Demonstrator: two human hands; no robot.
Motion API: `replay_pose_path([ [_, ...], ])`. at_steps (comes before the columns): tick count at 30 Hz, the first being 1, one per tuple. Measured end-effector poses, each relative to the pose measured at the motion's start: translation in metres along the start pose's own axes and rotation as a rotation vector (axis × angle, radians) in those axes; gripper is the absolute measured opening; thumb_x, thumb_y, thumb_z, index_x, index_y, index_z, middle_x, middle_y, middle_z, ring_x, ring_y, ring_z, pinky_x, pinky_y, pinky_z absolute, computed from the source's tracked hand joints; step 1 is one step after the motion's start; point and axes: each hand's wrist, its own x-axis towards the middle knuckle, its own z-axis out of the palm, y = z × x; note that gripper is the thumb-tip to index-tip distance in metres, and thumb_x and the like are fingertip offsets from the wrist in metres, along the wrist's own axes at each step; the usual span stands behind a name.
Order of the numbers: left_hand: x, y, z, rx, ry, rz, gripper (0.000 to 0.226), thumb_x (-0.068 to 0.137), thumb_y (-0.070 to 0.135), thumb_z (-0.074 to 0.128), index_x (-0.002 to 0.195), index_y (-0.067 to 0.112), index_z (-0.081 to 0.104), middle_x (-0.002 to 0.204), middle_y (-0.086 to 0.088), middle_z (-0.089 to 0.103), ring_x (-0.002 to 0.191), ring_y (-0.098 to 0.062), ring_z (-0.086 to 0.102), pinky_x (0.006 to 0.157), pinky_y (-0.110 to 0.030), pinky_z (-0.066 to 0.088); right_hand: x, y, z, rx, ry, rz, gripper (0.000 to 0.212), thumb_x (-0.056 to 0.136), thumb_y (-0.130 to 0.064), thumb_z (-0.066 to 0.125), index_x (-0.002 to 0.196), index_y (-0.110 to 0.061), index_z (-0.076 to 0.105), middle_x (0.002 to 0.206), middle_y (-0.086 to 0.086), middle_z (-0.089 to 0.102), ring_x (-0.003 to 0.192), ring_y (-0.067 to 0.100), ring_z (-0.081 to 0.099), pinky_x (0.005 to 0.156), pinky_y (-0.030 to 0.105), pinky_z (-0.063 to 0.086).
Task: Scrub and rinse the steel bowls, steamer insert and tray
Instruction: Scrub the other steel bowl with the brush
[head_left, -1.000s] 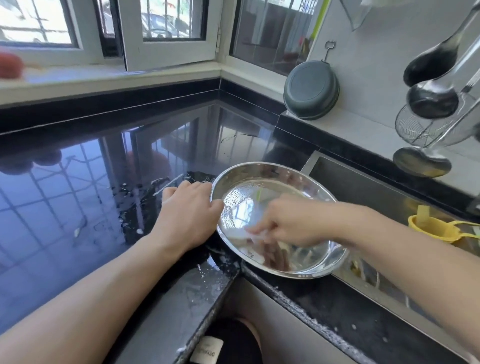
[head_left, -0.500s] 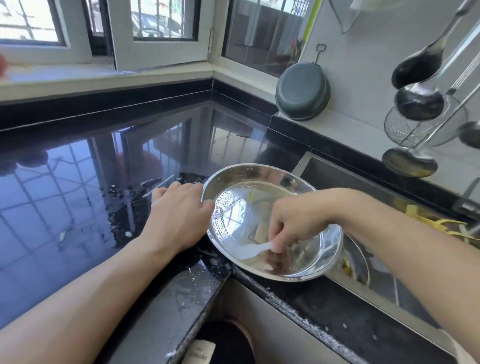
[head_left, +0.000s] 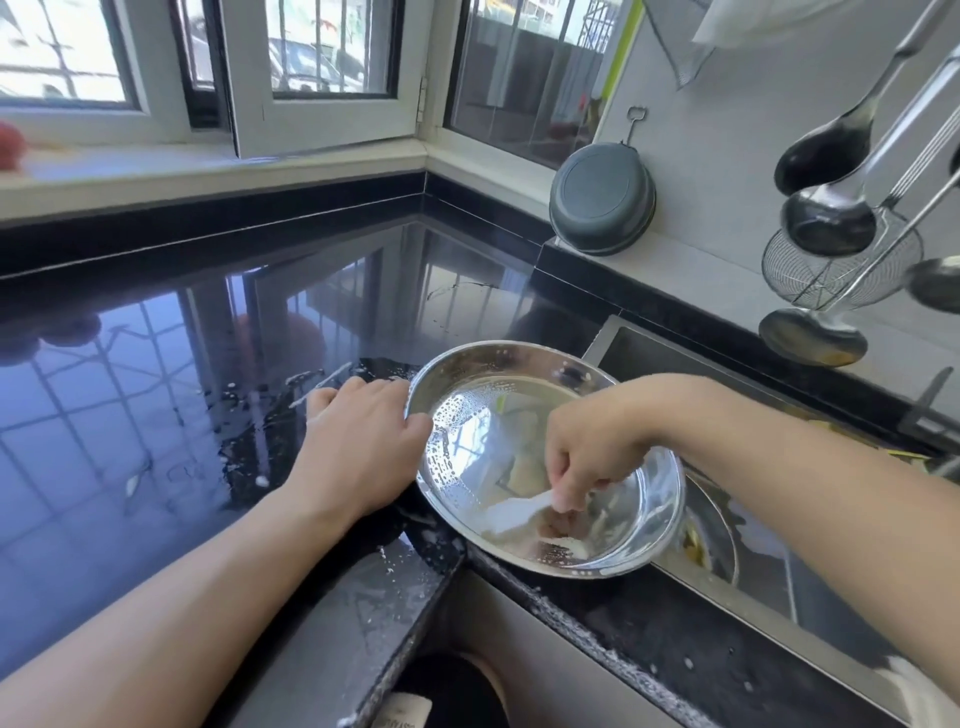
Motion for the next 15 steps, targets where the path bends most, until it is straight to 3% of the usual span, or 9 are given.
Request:
replay_pose_path([
  [3, 0.002, -0.001, 0.000, 0.004, -0.013, -0.007, 0.029, 0.083, 0.036, 0.026, 0.074, 0.019, 0.048, 0.075, 0.005, 0.052, 0.083, -0.017, 0.045, 0.094, -0.040, 0.028, -0.015, 0.021, 0.003, -0.059, -0.125, 0.120, 0.018, 0.086, -0.037, 0.075, 0.083, -0.020, 0.079, 0.064, -0.006, 0.059, 0.055, 0.017, 0.047, 0.056, 0.030, 0.040],
  [5, 0.002, 0.000, 0.000, 0.005, -0.020, -0.011, 0.028, 0.083, 0.036, 0.026, 0.074, 0.020, 0.047, 0.076, 0.005, 0.052, 0.085, -0.018, 0.045, 0.097, -0.041, 0.030, -0.018, 0.025, 0.008, -0.057, -0.119, 0.122, 0.021, 0.086, -0.040, 0.074, 0.081, -0.020, 0.078, 0.061, -0.009, 0.059, 0.051, 0.014, 0.049, 0.055, 0.028, 0.042],
  [11, 0.002, 0.000, -0.001, -0.015, -0.032, -0.007, 0.026, 0.082, 0.035, 0.026, 0.073, 0.020, 0.044, 0.076, 0.004, 0.051, 0.084, -0.018, 0.045, 0.097, -0.041, 0.030, -0.006, 0.018, 0.010, 0.179, 0.167, 0.010, 0.041, 0.098, -0.046, 0.059, 0.071, -0.015, 0.063, 0.063, 0.001, 0.061, 0.050, 0.017, 0.058, 0.047, 0.026, 0.041],
  [15, 0.003, -0.002, 0.000, -0.020, -0.034, -0.008, 0.025, 0.083, 0.035, 0.028, 0.074, 0.019, 0.046, 0.076, 0.005, 0.052, 0.084, -0.017, 0.045, 0.097, -0.041, 0.030, -0.011, 0.024, 0.007, 0.329, 0.259, 0.038, 0.052, 0.102, -0.053, 0.049, 0.069, -0.013, 0.059, 0.061, 0.003, 0.054, 0.047, 0.019, 0.042, 0.044, 0.025, 0.034],
])
